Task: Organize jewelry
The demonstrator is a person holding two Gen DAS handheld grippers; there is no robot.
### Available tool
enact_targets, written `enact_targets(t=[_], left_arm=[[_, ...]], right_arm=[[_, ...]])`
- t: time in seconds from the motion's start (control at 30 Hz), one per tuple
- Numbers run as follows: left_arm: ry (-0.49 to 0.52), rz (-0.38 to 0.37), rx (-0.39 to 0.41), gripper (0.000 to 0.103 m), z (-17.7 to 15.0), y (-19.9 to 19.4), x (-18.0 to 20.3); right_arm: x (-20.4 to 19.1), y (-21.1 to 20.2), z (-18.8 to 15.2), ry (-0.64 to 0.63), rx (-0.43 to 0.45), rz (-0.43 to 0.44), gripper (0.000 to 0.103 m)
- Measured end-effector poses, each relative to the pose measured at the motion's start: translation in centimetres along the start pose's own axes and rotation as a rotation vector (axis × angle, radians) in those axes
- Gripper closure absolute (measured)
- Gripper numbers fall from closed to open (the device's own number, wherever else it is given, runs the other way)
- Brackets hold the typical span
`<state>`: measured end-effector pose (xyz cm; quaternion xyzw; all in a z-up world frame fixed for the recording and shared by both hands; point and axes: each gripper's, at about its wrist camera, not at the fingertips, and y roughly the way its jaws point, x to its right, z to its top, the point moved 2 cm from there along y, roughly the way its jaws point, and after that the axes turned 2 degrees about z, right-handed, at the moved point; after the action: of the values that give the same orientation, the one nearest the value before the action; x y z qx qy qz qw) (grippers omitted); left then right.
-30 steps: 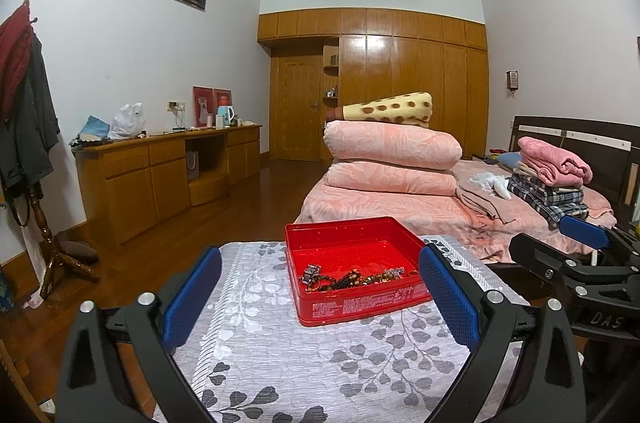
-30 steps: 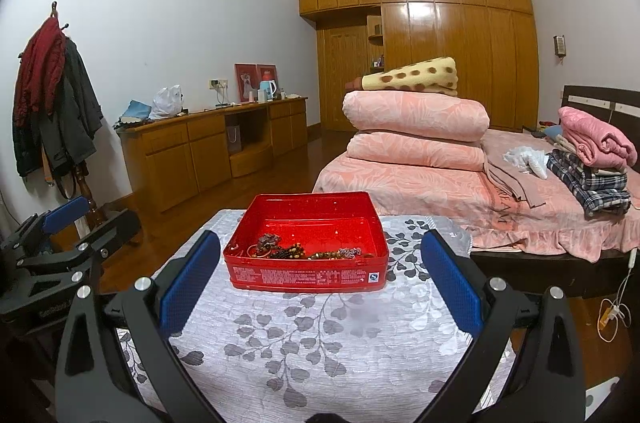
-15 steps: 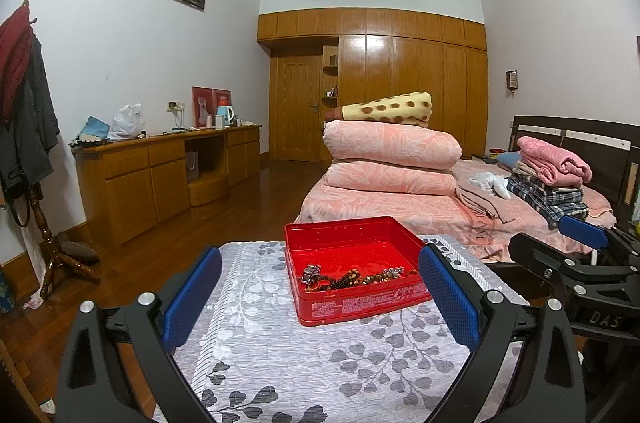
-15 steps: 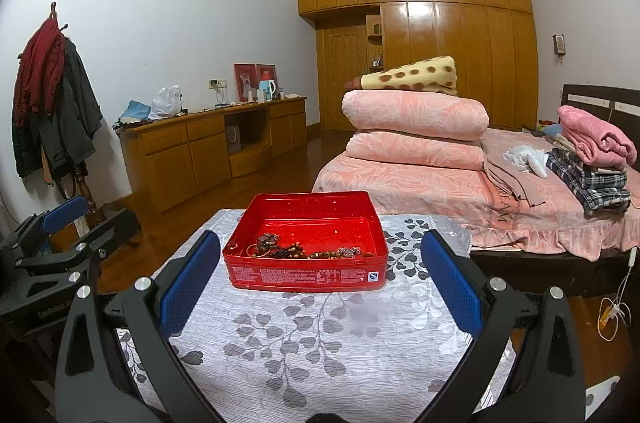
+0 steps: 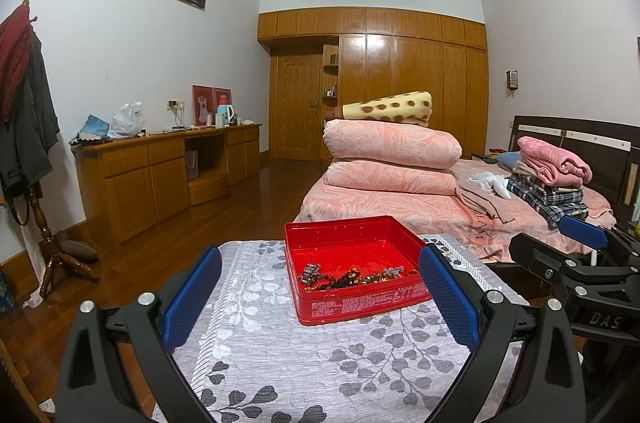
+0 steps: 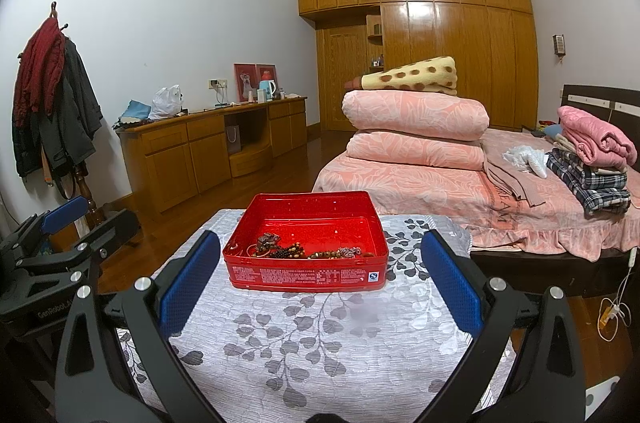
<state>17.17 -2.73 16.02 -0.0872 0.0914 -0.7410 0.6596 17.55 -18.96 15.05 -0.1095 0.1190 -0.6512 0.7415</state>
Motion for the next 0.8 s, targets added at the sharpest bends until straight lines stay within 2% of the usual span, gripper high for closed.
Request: enact_targets(t=[0.8], left_arm=[[0.001,0.000,-0.004,0.006,0.12,0.00,0.02]], right_arm=[[-0.01,0.01,-0.04,-0.001,0.001,0.002,0.006]])
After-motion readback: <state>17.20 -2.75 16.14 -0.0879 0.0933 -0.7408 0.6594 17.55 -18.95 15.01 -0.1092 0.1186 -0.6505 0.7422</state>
